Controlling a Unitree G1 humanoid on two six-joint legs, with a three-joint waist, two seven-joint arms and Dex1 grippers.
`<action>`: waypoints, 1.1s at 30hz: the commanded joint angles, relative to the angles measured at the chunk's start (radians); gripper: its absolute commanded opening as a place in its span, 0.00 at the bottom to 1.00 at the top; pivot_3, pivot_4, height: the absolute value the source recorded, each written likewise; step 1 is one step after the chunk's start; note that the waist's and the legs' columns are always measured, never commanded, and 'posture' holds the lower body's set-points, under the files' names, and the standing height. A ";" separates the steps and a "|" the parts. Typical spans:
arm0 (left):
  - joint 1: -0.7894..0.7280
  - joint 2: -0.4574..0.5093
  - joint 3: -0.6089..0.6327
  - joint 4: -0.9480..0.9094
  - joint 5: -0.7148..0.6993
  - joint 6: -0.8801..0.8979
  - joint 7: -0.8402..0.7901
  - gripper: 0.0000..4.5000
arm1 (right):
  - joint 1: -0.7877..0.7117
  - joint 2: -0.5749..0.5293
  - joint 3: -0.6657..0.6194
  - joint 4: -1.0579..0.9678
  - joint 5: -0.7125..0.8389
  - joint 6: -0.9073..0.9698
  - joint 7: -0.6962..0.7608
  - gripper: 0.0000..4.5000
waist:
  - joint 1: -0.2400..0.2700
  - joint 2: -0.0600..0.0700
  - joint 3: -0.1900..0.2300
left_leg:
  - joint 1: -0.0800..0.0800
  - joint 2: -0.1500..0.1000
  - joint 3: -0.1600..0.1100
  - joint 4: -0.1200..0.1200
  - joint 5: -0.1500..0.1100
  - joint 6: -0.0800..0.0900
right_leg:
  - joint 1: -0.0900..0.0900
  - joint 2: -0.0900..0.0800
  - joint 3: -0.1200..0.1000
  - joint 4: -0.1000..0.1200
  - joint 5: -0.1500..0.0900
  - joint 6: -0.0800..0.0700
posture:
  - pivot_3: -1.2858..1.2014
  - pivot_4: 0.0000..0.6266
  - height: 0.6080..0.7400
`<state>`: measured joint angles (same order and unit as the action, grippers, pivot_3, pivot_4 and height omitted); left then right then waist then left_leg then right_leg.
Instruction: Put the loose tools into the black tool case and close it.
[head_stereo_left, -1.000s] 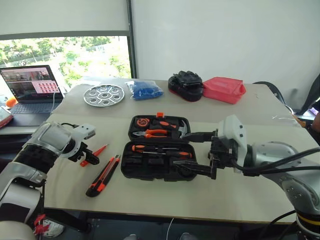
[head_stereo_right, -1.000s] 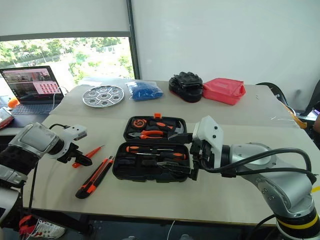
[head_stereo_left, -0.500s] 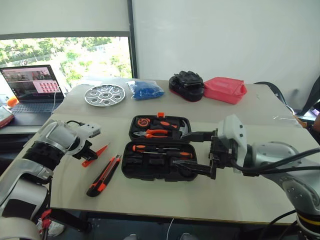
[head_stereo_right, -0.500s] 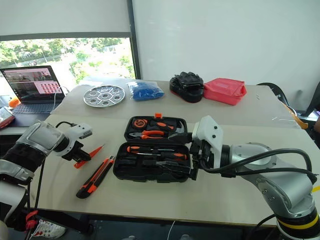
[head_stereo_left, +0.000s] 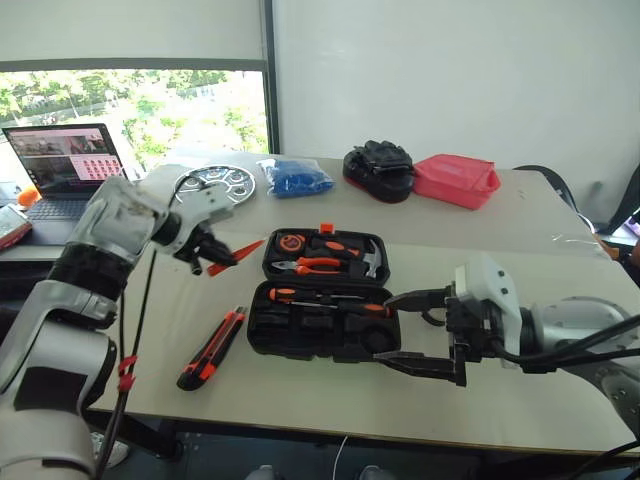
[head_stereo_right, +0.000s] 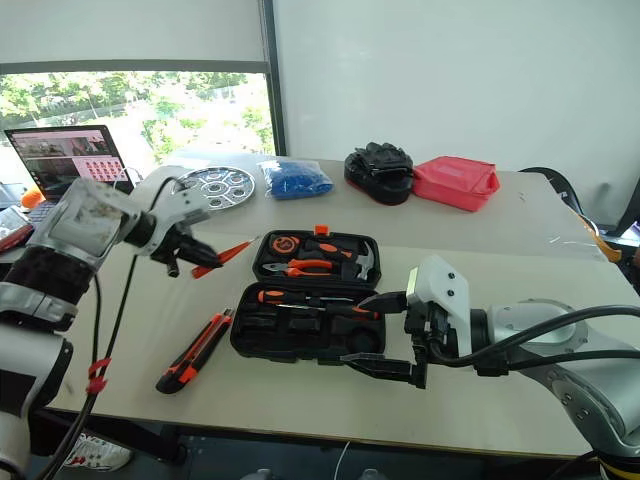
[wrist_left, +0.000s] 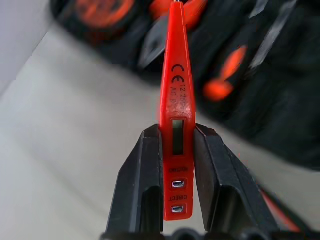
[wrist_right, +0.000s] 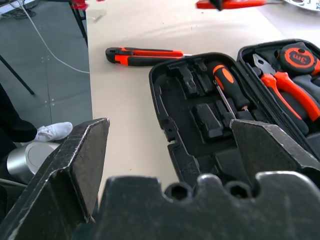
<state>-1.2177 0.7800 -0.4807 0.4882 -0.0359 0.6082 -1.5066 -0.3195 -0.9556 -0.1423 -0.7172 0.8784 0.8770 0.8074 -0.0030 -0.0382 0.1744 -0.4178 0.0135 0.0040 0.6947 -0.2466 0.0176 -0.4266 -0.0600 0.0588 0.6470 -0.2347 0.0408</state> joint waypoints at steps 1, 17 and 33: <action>0.000 -0.040 -0.084 -0.123 0.043 -0.026 -0.088 0.09 | -0.003 0.009 -0.035 -0.018 -0.001 -0.019 -0.035 1.00 | -0.002 0.000 0.000 | 0.000 0.000 0.000 0.000 0.000 0.000 | 0.000 0.000 0.000 0.000 0.000 0.000 | 0.52 0.24 1.00; 0.114 -0.124 -0.169 -0.155 0.210 -0.080 -0.026 0.09 | 0.053 0.014 -0.082 -0.071 0.051 -0.003 -0.141 1.00 | -0.010 0.000 0.000 | 0.002 0.000 -0.002 0.000 0.000 0.001 | 0.001 0.001 0.002 0.001 0.000 0.000 | 0.52 0.24 1.00; 0.120 -0.163 -0.169 -0.100 0.270 -0.119 -0.058 0.09 | 0.070 0.027 -0.065 -0.094 0.058 -0.015 -0.198 1.00 | -0.014 0.000 0.000 | 0.003 0.001 -0.001 0.000 0.000 0.001 | 0.001 0.002 0.002 0.001 0.000 0.000 | 0.52 0.24 1.00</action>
<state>-1.1023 0.6016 -0.6506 0.4063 0.2305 0.4849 -1.5322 -0.2503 -0.9320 -0.1873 -0.7843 0.9274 0.8790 0.6216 -0.0172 -0.0378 0.1745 -0.4150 0.0143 0.0025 0.6950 -0.2471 0.0186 -0.4253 -0.0581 0.0611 0.6484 -0.2344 0.0409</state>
